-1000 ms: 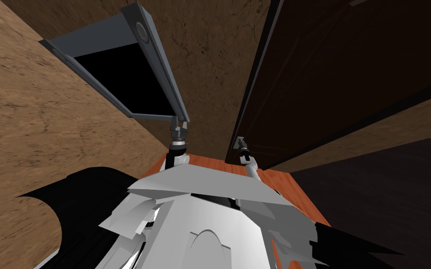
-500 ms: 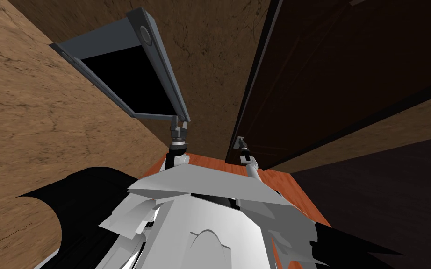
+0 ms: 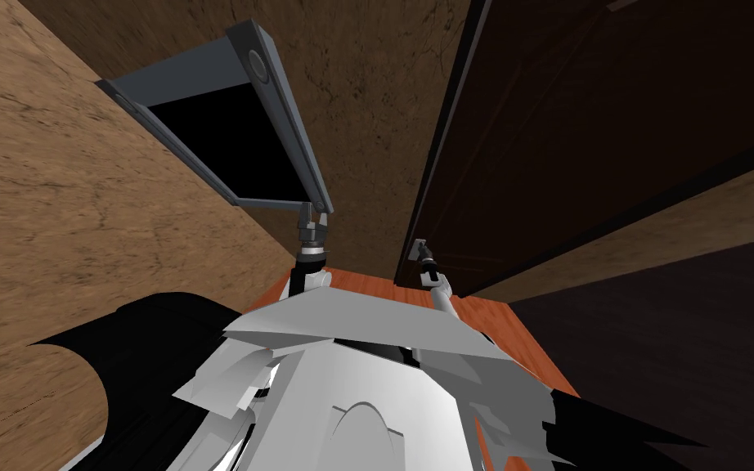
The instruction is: Pull the door open
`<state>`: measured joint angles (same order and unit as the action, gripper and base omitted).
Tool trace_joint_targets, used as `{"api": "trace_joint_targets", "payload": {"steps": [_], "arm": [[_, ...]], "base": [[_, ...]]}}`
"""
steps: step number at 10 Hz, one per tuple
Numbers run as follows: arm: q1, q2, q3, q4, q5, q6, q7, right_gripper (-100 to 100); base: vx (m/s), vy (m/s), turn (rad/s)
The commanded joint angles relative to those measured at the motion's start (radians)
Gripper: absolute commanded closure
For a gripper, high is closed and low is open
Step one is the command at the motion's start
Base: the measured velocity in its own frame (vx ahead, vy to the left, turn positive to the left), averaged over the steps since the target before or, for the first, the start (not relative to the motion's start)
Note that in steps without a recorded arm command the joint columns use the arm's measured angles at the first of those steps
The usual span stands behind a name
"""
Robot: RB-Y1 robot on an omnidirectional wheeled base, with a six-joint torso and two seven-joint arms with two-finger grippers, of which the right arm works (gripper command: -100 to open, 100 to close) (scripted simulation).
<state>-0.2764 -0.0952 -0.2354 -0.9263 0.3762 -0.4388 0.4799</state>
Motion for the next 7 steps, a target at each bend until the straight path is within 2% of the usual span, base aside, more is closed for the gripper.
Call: {"api": "trace_joint_targets", "payload": {"steps": [1,3,5,7], "arm": [[-0.005,0.024,0.019,0.031,-0.002,-0.011,-0.021,100],[-0.005,0.024,0.019,0.031,-0.002,-0.011,-0.021,100],[-0.016,0.018,0.023,0.051,-0.021,-0.017,-0.085,100],[-0.016,0.018,0.023,0.051,-0.021,-0.017,-0.098,100]], "base": [[-0.018,-0.009,0.032],[-0.005,-0.004,-0.005],[-0.032,-0.007,0.034],[-0.029,-0.001,0.021]]}}
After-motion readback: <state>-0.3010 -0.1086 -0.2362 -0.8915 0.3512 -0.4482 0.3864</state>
